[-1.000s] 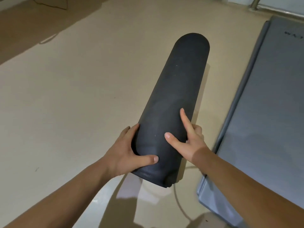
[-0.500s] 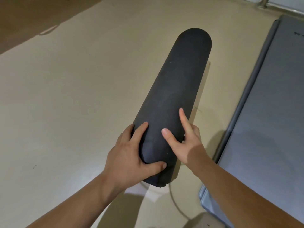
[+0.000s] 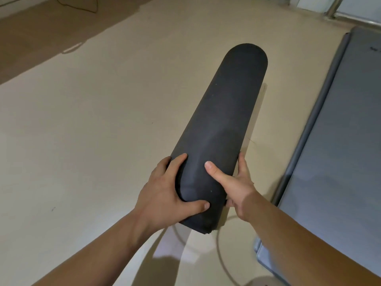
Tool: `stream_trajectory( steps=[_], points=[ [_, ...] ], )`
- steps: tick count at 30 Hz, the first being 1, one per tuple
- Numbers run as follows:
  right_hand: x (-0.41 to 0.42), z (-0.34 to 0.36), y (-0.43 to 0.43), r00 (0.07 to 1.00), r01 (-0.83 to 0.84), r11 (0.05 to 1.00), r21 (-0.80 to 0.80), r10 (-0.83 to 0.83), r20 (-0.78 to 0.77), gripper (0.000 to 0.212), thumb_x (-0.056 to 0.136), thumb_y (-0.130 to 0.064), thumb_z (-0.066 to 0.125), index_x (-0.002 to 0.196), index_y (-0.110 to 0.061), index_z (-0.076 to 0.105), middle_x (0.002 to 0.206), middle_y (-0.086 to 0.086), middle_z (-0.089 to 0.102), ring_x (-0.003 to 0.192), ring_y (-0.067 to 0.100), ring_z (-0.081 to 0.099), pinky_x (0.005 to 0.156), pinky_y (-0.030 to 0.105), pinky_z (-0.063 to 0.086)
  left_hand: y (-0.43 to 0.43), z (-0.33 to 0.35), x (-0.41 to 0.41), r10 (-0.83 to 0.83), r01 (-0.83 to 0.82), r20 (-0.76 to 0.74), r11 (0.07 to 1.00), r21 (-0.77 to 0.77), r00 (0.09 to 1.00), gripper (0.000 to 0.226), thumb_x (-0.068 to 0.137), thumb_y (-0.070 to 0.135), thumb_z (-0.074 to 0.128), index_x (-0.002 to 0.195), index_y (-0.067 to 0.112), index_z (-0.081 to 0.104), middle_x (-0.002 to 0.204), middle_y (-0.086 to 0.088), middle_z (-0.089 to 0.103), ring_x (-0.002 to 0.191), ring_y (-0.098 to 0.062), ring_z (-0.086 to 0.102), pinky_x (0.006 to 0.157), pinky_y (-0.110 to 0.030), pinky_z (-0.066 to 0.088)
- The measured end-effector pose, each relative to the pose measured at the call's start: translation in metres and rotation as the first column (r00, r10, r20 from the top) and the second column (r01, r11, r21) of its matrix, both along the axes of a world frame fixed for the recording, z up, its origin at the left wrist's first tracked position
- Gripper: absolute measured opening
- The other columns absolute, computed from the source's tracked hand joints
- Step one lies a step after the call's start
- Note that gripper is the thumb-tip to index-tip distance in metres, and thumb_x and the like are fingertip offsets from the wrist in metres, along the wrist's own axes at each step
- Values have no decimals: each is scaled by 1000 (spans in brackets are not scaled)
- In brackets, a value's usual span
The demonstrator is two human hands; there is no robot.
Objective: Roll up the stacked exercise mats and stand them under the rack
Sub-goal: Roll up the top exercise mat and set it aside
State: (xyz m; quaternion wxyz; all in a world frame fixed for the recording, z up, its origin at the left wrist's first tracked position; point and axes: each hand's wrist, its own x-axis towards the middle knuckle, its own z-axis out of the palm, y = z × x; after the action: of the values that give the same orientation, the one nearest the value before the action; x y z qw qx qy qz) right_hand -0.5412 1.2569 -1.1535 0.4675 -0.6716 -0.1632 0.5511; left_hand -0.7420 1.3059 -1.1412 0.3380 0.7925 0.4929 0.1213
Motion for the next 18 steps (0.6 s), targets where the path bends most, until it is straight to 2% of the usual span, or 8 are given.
stream_trajectory(
  steps=[3, 7, 11, 18],
  points=[
    [-11, 3, 8, 999, 53, 997, 54, -53, 5, 114, 57, -49, 101, 147, -67, 33, 130, -22, 67, 114, 14, 69, 96, 51, 60, 7, 3, -7, 22, -20, 44, 999, -45, 999, 124, 50, 81, 80, 153, 57, 15, 151, 26, 31, 133, -4, 44, 101, -37, 53],
    [-32, -1, 25, 998, 53, 993, 101, -51, -22, 113, 58, -47, 102, 147, -64, 36, 131, -23, 68, 116, 11, 70, 96, 47, 60, 15, 4, -28, 47, -47, 33, 999, -5, 998, 123, 50, 79, 77, 155, 55, 17, 148, 27, 32, 127, -1, 46, 95, -31, 52],
    [-69, -4, 62, 999, -6, 987, 162, 13, -38, 116, 58, -48, 103, 152, -56, 34, 134, -19, 67, 117, 12, 70, 96, 46, 60, 44, 6, -65, 102, -102, -3, 995, 19, 995, 121, 50, 77, 77, 154, 54, 19, 148, 26, 34, 126, -5, 49, 93, -33, 55],
    [-91, -1, 116, 988, -154, 979, 132, 157, -11, 124, 58, -57, 99, 154, -63, 21, 141, -26, 57, 121, 10, 63, 102, 47, 56, 69, 3, -90, 243, -244, 61, 970, -3, 968, 120, 47, 74, 80, 151, 51, 25, 139, 31, 36, 121, -2, 51, 93, -36, 56]
  ],
)
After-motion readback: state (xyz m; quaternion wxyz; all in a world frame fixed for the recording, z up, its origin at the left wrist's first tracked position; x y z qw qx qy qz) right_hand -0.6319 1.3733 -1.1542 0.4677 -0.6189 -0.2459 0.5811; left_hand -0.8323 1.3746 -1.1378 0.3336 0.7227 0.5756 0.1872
